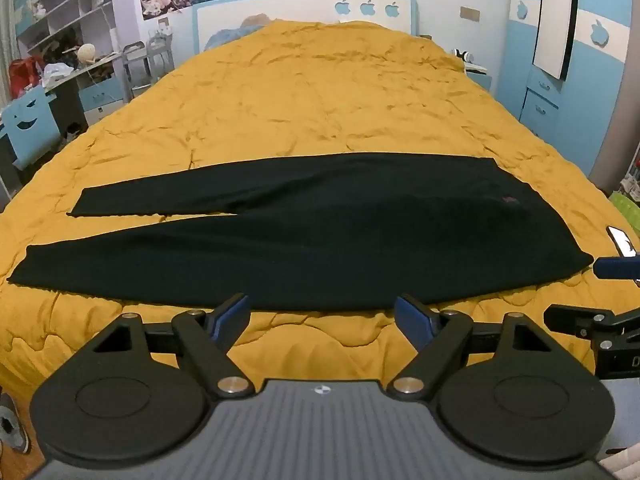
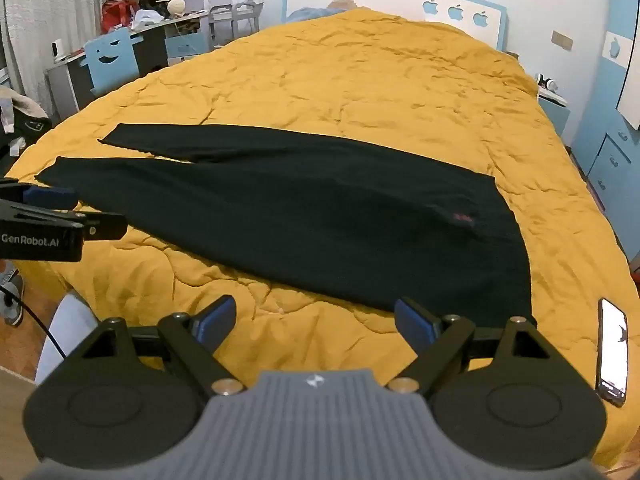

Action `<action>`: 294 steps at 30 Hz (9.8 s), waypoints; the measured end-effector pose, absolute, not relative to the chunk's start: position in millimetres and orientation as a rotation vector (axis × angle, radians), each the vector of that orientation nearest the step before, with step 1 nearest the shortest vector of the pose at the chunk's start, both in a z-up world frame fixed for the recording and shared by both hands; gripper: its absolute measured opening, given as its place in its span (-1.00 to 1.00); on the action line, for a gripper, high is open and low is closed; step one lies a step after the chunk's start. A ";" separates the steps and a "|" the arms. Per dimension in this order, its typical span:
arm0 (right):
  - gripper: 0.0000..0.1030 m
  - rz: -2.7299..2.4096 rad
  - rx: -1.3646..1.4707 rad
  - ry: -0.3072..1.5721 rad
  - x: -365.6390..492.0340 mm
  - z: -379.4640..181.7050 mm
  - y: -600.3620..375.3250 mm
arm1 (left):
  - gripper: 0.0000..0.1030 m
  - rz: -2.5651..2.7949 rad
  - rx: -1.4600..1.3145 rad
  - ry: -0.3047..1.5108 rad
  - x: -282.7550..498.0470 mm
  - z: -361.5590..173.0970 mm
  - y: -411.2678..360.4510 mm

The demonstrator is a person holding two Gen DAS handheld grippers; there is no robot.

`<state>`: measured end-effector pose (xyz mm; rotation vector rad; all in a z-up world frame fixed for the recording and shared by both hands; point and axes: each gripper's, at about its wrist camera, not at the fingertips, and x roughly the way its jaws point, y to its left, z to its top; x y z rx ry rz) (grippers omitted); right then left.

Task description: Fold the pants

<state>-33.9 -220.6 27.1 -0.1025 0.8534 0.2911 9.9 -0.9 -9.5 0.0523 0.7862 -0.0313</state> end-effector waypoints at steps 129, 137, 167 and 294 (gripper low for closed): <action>-0.16 0.393 -0.943 0.847 17.2 -89.2 -325.6 | -0.94 0.272 0.708 0.867 101.7 -110.3 198.4; -1.00 0.452 -1.165 0.712 5.1 -106.9 -313.6 | -0.97 0.346 0.558 0.874 107.5 -78.9 203.5; -1.00 0.209 -0.685 0.749 337.0 -78.0 -320.9 | -0.98 0.522 0.340 0.939 338.1 -57.9 217.4; -0.64 0.056 0.341 0.918 265.3 -111.0 -487.1 | -0.05 -0.327 -0.089 0.993 245.7 -93.3 -91.0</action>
